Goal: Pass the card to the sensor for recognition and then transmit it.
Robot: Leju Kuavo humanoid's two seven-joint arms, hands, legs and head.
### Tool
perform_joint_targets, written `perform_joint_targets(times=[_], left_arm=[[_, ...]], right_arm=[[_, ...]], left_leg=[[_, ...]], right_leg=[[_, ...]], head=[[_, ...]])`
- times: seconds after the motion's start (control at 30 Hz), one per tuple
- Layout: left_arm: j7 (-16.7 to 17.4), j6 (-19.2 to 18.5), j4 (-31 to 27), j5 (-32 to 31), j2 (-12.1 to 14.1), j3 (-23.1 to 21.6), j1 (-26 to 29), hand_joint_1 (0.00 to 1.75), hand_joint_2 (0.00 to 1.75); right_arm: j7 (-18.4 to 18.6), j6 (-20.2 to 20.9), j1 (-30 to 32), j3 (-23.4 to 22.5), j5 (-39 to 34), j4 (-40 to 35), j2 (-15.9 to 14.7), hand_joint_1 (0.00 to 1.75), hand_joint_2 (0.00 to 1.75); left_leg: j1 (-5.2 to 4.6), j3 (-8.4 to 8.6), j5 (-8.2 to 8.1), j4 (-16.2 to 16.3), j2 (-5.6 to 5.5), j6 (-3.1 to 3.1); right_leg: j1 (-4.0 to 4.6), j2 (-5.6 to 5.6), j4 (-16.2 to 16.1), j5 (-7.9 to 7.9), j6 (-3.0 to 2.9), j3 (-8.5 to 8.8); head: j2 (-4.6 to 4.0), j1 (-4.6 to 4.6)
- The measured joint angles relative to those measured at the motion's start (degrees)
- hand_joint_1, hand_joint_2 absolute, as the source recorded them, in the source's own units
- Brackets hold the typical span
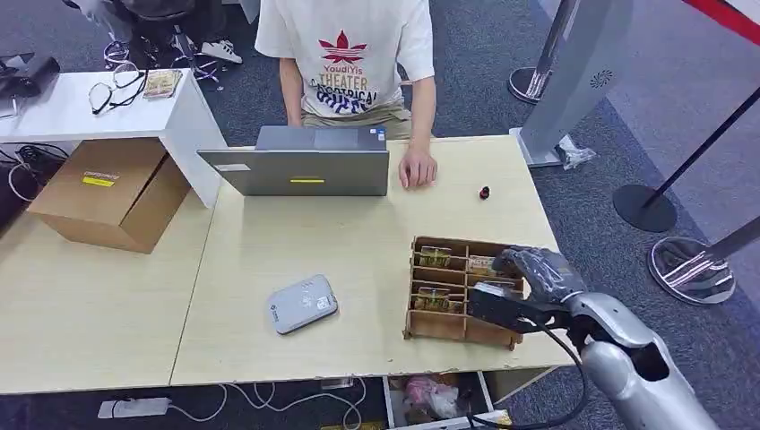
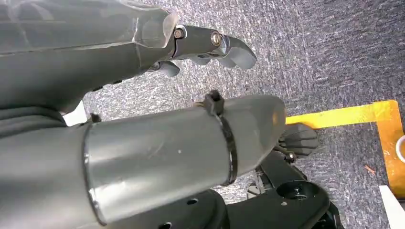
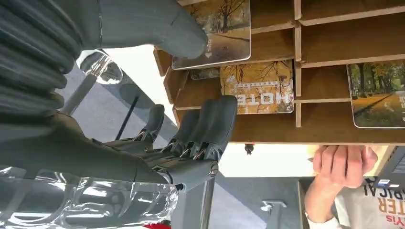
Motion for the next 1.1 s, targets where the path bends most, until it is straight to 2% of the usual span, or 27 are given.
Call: perform_joint_targets(times=[0.17, 0.2, 0.3, 0.53, 0.63, 0.83, 0.87, 0.9, 1.0, 1.1], left_arm=[[0.0, 0.0, 0.0, -0.1, 0.0, 0.0, 0.0, 0.00, 0.00], [-0.1, 0.0, 0.0, -0.3, 0.0, 0.0, 0.0, 0.00, 0.00], [-0.1, -0.1, 0.0, -0.5, 0.0, 0.0, 0.0, 0.00, 0.00], [-0.1, 0.1, 0.0, -0.3, 0.0, 0.0, 0.0, 0.00, 0.00], [0.0, 0.3, 0.0, -0.3, 0.0, 0.0, 0.0, 0.00, 0.00], [0.1, 0.5, 0.0, -0.4, 0.0, 0.0, -0.1, 0.00, 0.00], [0.1, 0.6, 0.0, -0.4, 0.0, 0.0, -0.1, 0.00, 0.00], [0.1, 0.6, 0.0, -0.4, 0.0, 0.0, -0.2, 0.00, 0.00], [0.1, 0.6, 0.0, -0.4, 0.0, 0.0, -0.2, 0.00, 0.00], [0.2, 0.6, 0.0, -0.3, 0.0, 0.0, -0.2, 0.00, 0.00]], right_arm=[[0.0, -0.2, 0.3, 0.0, 0.0, -0.1, 0.0, 0.80, 1.75], [0.2, -0.4, 0.9, 0.0, 0.0, -0.7, 0.0, 0.91, 1.75], [1.0, -0.8, 2.1, 0.0, 0.7, -2.0, 0.1, 0.86, 1.75], [1.1, -0.8, 2.4, 0.3, 1.2, -2.4, 0.6, 0.87, 1.75], [1.1, -0.8, 2.5, 0.3, 1.2, -2.4, 0.7, 0.80, 1.75], [1.1, -0.8, 3.5, 0.4, 1.4, -2.4, 1.1, 0.86, 1.75], [1.1, -0.8, 3.6, 0.4, 1.4, -2.4, 1.2, 0.80, 1.75], [1.1, -0.7, 3.6, 0.4, 1.4, -2.4, 1.3, 0.86, 1.75], [1.1, -0.2, 3.6, 0.4, 1.4, -2.3, 1.6, 0.84, 1.75], [1.0, 0.1, 3.4, 0.4, 1.2, -2.1, 1.8, 0.96, 1.75]], left_leg=[[0.00, 0.00, 0.00, 0.0, 0.00, 0.00], [0.00, 0.00, 0.00, 0.0, 0.00, 0.00], [0.00, 0.00, 0.00, 0.0, 0.00, 0.00], [0.00, 0.00, 0.00, 0.0, 0.00, 0.00], [0.00, 0.01, 0.00, 0.0, 0.00, 0.00], [0.00, 0.00, 0.00, 0.0, 0.00, 0.00], [0.00, 0.01, 0.00, 0.0, 0.00, 0.00], [0.00, 0.01, 0.00, 0.0, 0.00, 0.00], [0.00, 0.01, 0.00, 0.0, 0.00, 0.00], [0.01, 0.01, 0.00, 0.0, 0.00, 0.00]], right_leg=[[0.00, 0.00, 0.0, 0.00, 0.00, 0.00], [0.00, 0.00, 0.0, 0.00, 0.00, 0.00], [0.00, 0.00, 0.0, 0.00, 0.00, 0.00], [0.00, 0.00, 0.0, 0.00, 0.00, 0.00], [0.00, 0.00, 0.0, 0.00, 0.00, 0.00], [0.00, 0.00, 0.0, 0.00, 0.00, 0.00], [0.00, 0.01, 0.0, 0.00, 0.00, 0.00], [0.00, 0.01, 0.0, 0.00, 0.00, 0.00], [0.00, 0.01, 0.0, 0.00, 0.00, 0.00], [0.01, 0.01, 0.0, 0.00, 0.00, 0.01]], head=[[0.00, 0.00], [0.00, -0.02], [0.00, 0.00], [0.00, 0.00], [0.00, 0.00], [0.00, 0.00], [0.00, 0.00], [0.00, 0.00], [0.00, -0.02], [0.00, 0.00]])
